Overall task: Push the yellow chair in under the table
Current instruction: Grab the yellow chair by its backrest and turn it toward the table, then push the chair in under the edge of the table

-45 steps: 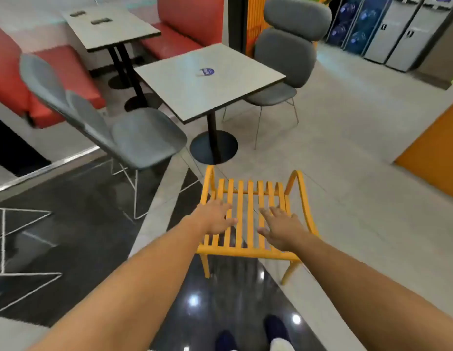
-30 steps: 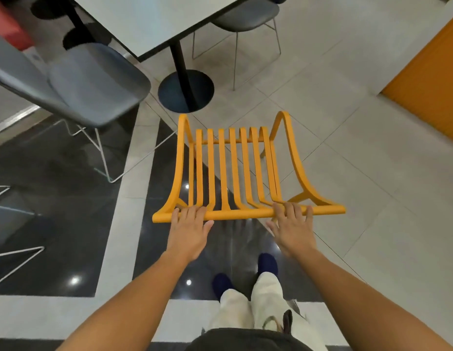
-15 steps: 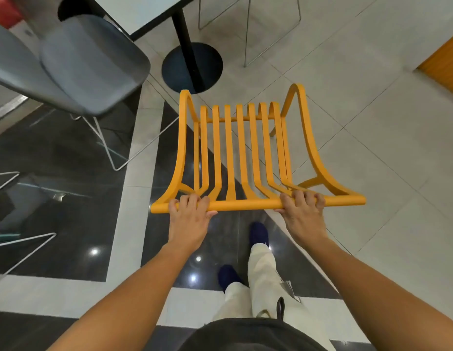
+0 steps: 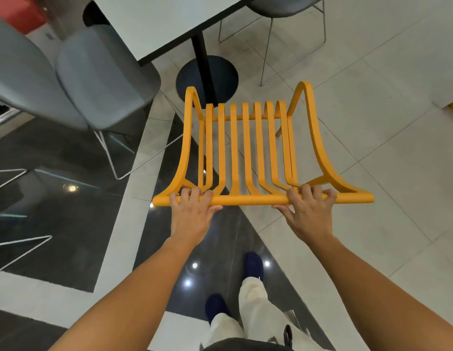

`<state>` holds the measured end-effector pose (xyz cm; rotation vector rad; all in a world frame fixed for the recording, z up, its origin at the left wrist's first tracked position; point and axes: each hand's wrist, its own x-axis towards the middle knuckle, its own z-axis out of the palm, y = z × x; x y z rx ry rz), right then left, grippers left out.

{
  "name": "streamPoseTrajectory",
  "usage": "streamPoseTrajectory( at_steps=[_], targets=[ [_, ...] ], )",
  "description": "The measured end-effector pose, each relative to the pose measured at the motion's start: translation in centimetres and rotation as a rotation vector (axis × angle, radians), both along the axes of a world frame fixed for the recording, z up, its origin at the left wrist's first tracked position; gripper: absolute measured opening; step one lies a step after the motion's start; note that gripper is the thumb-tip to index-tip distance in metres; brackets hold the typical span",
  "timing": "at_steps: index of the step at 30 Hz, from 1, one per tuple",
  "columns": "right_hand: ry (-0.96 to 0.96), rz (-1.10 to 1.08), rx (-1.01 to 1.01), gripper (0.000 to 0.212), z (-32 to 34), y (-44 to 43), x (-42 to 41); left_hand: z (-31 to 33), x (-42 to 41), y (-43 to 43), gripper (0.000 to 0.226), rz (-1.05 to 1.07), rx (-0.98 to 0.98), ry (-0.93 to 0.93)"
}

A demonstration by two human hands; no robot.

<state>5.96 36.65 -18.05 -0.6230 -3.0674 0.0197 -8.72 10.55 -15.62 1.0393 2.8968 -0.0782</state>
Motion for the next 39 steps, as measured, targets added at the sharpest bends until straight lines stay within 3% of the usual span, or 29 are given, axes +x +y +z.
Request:
streamPoseTrajectory(
  at_steps=[11, 19, 39],
  targets=[
    [0.107, 0.103, 0.007, 0.049, -0.1, 7.7, -8.2, 0.1, -5.5, 6.9, 0.053, 0.09, 0.078, -0.008],
    [0.1, 0.174, 0.036, 0.048, -0.2, 12.8, -13.1, -0.3, -8.6, 11.3, 0.044, 0.161, 0.067, 0.003],
    [0.063, 0.322, -0.028, 0.05, 0.7, 24.7, -29.6, -0.9, -20.3, 21.7, 0.052, 0.306, 0.129, 0.097]
  ],
)
